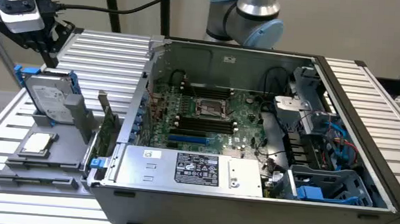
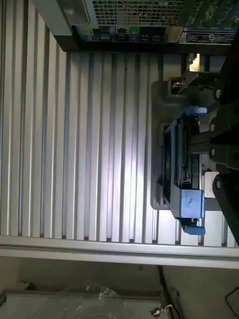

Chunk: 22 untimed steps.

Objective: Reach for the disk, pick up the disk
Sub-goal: 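Pick up the disk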

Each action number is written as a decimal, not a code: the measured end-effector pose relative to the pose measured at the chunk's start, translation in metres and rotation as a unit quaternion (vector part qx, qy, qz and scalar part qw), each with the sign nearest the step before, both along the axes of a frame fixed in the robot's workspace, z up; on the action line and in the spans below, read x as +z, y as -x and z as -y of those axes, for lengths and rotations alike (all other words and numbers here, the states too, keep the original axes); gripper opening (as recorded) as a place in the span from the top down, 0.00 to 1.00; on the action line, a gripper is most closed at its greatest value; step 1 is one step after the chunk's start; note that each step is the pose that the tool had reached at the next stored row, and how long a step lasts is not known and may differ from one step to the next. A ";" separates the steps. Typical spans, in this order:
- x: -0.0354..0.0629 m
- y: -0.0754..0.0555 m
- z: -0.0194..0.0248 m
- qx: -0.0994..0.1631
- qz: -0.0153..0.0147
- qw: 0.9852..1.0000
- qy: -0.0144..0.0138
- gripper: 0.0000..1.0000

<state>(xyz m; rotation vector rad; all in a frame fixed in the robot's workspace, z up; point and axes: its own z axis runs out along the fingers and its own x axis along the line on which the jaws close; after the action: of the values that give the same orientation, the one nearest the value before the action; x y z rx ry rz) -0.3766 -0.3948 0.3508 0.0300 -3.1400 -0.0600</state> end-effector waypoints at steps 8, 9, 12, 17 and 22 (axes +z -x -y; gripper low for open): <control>0.0000 0.000 0.0000 0.000 0.000 1.000 0.000 0.89; 0.0000 0.000 0.0000 0.000 0.000 1.000 0.000 0.89; 0.0001 0.000 0.0000 0.000 0.000 1.000 0.000 0.89; -0.0001 0.016 0.0000 0.000 0.000 1.000 0.000 0.89; 0.0000 0.039 -0.0001 0.000 0.000 1.000 0.000 0.89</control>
<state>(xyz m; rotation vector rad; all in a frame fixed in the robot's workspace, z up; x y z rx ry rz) -0.4157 -0.3948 0.3508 0.0298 -3.1400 -0.0600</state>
